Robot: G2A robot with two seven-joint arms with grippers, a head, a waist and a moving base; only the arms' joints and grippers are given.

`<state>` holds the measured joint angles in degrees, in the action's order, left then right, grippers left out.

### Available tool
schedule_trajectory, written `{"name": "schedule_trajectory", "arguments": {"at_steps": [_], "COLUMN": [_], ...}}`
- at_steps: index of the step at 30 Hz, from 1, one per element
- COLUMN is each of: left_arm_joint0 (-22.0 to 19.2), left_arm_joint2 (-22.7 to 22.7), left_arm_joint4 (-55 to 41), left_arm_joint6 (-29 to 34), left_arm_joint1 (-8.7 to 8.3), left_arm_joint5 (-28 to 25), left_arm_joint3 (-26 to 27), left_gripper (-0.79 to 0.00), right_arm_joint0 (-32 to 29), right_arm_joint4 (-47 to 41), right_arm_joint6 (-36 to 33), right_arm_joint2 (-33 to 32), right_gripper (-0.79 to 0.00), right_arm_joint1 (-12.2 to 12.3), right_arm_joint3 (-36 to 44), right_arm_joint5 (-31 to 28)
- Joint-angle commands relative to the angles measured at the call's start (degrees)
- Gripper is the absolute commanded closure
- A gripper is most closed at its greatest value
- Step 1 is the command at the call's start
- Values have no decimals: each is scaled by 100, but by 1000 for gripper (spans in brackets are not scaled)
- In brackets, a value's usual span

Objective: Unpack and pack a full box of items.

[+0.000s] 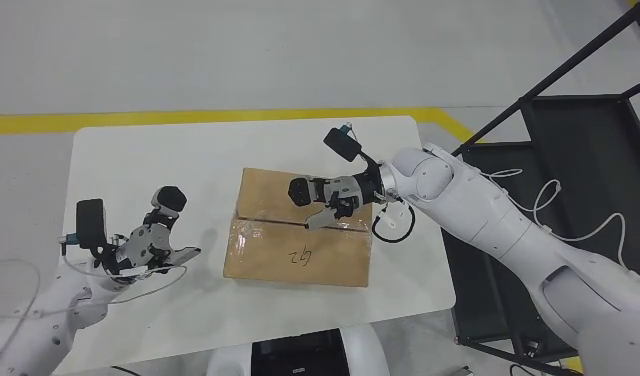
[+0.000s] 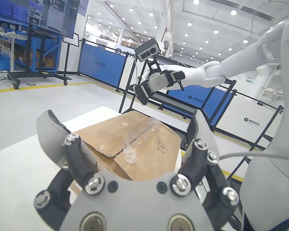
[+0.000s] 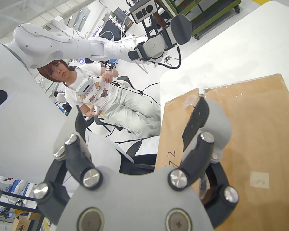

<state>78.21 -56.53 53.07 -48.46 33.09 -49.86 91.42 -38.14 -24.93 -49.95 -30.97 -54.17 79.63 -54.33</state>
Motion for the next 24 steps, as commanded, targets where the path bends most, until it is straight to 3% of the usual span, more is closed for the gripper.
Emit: {"name": "schedule_trajectory", "arguments": {"at_steps": [1, 6, 10, 14, 18, 24], "left_arm_joint0": [0, 108, 112, 64, -66, -189], "left_arm_joint2": [0, 4, -12, 111, 240, 343], "left_arm_joint4": [0, -855, -1713, -2278, -2613, -2796], "left_arm_joint6": [2, 514, 891, 813, 703, 599], "left_arm_joint1": [0, 64, 198, 396, 592, 822], "left_arm_joint5": [-2, 428, 1668, 2637, 3174, 3495], "left_arm_joint3": [0, 159, 477, 722, 738, 541], "left_gripper": [-785, -785, -785, -785, -785, -785], "right_arm_joint0": [0, 0, 0, 0, 0, 0], "right_arm_joint4": [0, 0, 0, 0, 0, 0], "right_arm_joint6": [0, 0, 0, 0, 0, 0], "right_arm_joint2": [0, 0, 0, 0, 0, 0], "right_gripper": [-785, -785, -785, -785, -785, -785], "right_arm_joint1": [0, 0, 0, 0, 0, 0], "right_arm_joint3": [0, 0, 0, 0, 0, 0], "right_arm_joint5": [0, 0, 0, 0, 0, 0]}}
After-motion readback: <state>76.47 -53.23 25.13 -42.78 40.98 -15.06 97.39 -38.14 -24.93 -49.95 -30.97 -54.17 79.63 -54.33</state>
